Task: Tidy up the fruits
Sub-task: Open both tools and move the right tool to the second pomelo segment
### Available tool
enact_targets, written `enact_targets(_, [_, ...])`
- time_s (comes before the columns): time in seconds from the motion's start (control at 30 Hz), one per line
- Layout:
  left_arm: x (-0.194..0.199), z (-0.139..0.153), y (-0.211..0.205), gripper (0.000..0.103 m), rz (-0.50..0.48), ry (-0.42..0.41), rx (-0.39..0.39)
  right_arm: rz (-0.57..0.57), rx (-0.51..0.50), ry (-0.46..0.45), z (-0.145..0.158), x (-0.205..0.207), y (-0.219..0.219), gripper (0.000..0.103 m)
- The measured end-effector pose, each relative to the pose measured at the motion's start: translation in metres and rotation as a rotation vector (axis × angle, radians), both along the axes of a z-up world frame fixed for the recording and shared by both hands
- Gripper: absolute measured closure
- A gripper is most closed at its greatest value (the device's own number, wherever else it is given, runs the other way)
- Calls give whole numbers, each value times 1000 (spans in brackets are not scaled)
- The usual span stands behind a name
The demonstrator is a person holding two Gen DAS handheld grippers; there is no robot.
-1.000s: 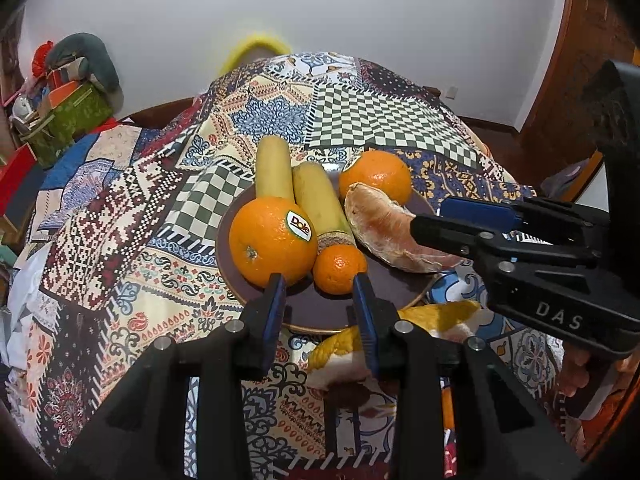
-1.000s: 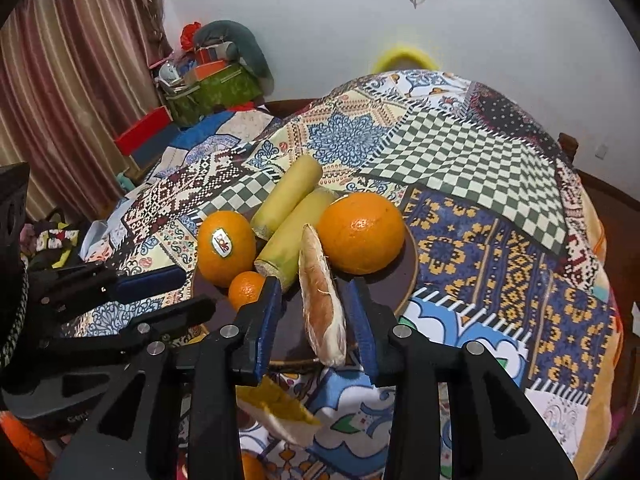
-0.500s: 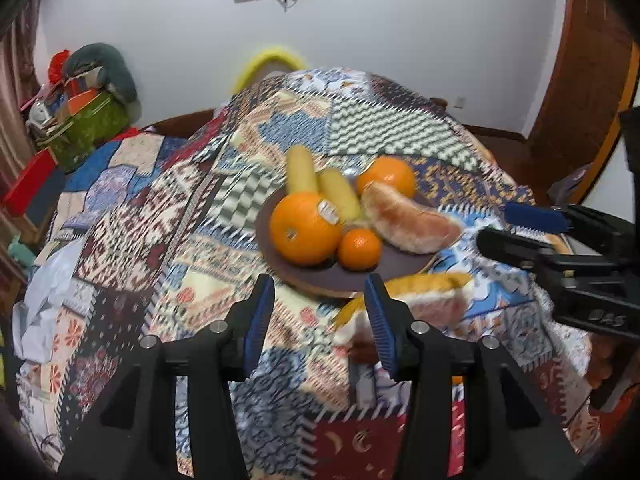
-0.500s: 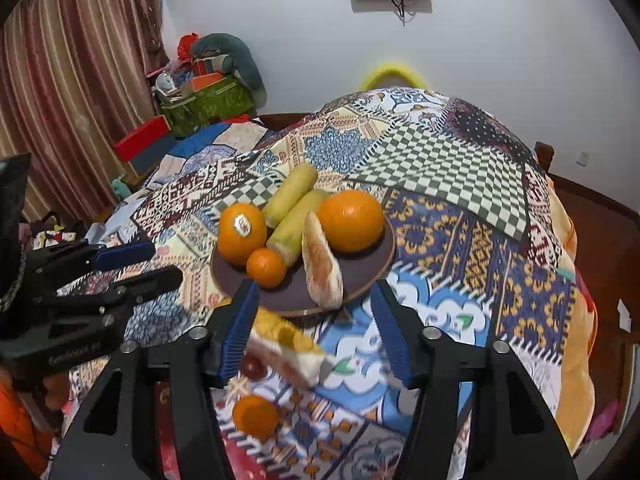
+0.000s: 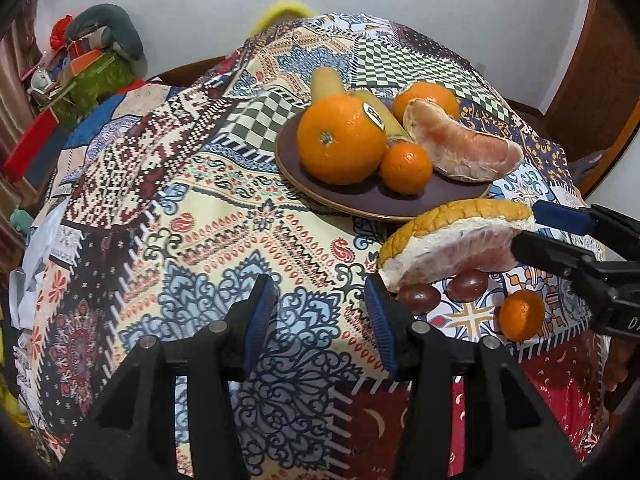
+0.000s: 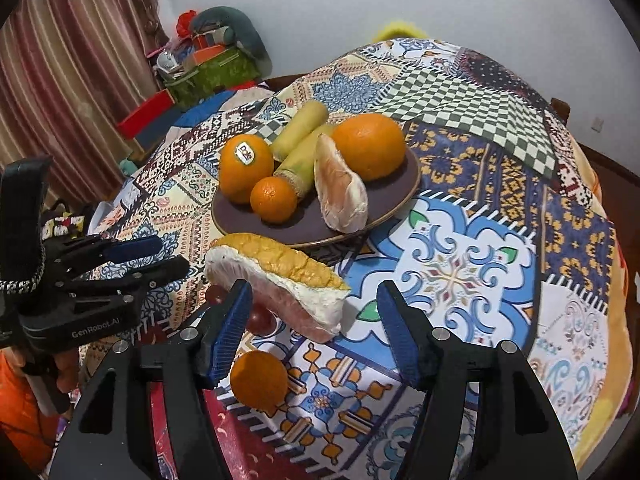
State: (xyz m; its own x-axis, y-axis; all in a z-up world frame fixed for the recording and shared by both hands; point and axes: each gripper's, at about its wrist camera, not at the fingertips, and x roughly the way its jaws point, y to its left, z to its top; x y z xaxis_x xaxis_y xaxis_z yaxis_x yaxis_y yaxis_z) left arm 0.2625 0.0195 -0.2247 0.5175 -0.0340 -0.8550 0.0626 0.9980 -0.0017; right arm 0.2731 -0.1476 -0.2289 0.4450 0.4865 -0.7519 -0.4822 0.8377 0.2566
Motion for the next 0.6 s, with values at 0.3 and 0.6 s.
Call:
enact_targets(0.3, [5,-6,-10,56,-15,10,-3,51,29,20,-6,7,14,42])
enact_targets(0.6, [2,-4,-4,56,-1,13,-30,47,40,-12,-3,-2,6,64])
